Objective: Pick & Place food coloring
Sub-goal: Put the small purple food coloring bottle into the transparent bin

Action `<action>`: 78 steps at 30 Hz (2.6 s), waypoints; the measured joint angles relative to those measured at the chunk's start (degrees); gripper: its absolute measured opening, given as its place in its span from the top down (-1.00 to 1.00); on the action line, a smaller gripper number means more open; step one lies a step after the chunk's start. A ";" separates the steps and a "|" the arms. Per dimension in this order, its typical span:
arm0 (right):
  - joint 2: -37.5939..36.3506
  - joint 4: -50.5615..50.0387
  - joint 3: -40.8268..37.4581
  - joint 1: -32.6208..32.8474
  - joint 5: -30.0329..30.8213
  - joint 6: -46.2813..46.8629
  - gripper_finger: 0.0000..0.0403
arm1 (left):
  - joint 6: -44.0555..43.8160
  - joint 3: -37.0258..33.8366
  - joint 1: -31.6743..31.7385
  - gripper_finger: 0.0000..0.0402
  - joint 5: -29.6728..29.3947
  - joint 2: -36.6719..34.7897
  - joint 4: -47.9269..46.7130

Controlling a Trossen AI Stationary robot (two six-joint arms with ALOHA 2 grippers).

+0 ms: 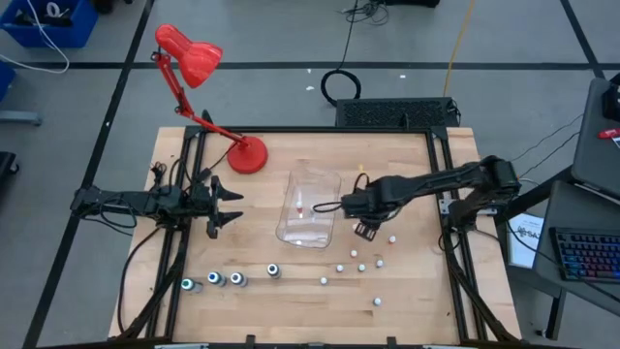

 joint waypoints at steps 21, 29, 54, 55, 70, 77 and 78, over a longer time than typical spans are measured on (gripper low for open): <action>-7.28 19.90 -17.87 0.39 -4.29 4.35 0.23 | 0.00 -0.02 0.00 -0.26 0.00 0.00 0.00; -6.18 19.35 -17.87 0.39 -4.16 4.37 0.23 | 0.00 0.00 0.02 -0.26 0.00 0.00 0.00; -6.03 24.68 -21.17 -0.09 -4.46 4.55 0.23 | 0.00 0.00 0.00 -0.26 -0.02 0.00 0.00; -6.03 24.64 -21.17 -0.09 -4.46 4.55 0.23 | 0.00 0.00 -0.01 -0.26 0.00 0.00 0.00; -6.03 23.41 -21.17 -0.51 -4.55 6.06 0.34 | 0.00 -0.02 0.00 -0.26 0.00 0.00 0.00; -6.03 23.64 -21.14 -1.55 -5.82 4.16 0.71 | 0.00 0.00 -0.01 -0.26 0.00 0.00 0.00; -6.03 23.96 -21.14 -1.55 -5.82 3.24 0.77 | 0.00 0.00 0.00 -0.26 0.00 0.00 0.00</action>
